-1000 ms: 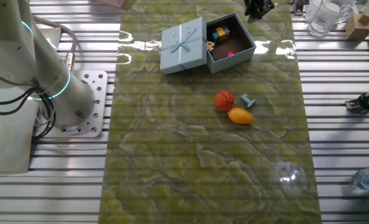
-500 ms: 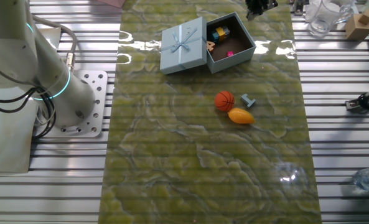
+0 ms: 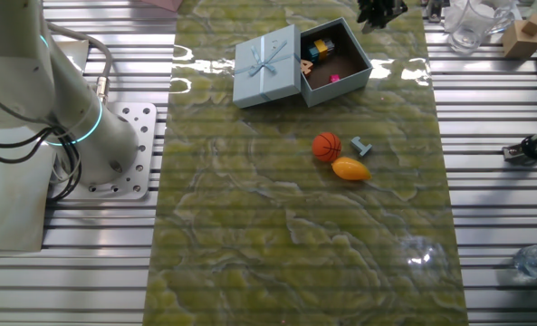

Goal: Take everything out of the gift box

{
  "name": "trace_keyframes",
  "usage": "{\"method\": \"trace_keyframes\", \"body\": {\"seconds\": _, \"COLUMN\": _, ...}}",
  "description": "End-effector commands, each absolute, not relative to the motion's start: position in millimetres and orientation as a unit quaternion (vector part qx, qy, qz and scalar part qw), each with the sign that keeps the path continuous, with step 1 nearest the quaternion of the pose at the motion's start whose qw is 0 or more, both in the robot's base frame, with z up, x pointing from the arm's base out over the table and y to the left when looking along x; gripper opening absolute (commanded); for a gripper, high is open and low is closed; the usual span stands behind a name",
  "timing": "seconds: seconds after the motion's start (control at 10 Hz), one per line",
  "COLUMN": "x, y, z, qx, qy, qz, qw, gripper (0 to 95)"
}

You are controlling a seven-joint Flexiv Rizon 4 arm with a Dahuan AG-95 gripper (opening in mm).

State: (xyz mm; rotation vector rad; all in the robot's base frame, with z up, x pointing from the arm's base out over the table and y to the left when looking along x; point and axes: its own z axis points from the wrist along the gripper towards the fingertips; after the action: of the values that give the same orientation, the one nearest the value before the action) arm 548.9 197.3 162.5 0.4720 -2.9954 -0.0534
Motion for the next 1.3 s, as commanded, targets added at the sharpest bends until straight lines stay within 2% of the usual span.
{"method": "trace_keyframes", "body": {"seconds": 0.1, "x": 546.3, "y": 198.7, "z": 156.9, "qx": 0.145, "qy": -0.988, "qz": -0.010, "qw": 0.049, "gripper": 19.0}}
{"method": "trace_keyframes", "body": {"seconds": 0.6, "x": 547.7, "y": 210.5, "z": 119.5, "qx": 0.130, "qy": -0.990, "qz": -0.012, "qw": 0.051, "gripper": 19.0}}
{"method": "trace_keyframes", "body": {"seconds": 0.9, "x": 542.5, "y": 198.6, "z": 123.4, "qx": 0.119, "qy": -0.989, "qz": -0.025, "qw": 0.082, "gripper": 19.0}}
{"method": "trace_keyframes", "body": {"seconds": 1.3, "x": 540.6, "y": 198.8, "z": 108.0, "qx": 0.113, "qy": -0.990, "qz": -0.025, "qw": 0.081, "gripper": 19.0}}
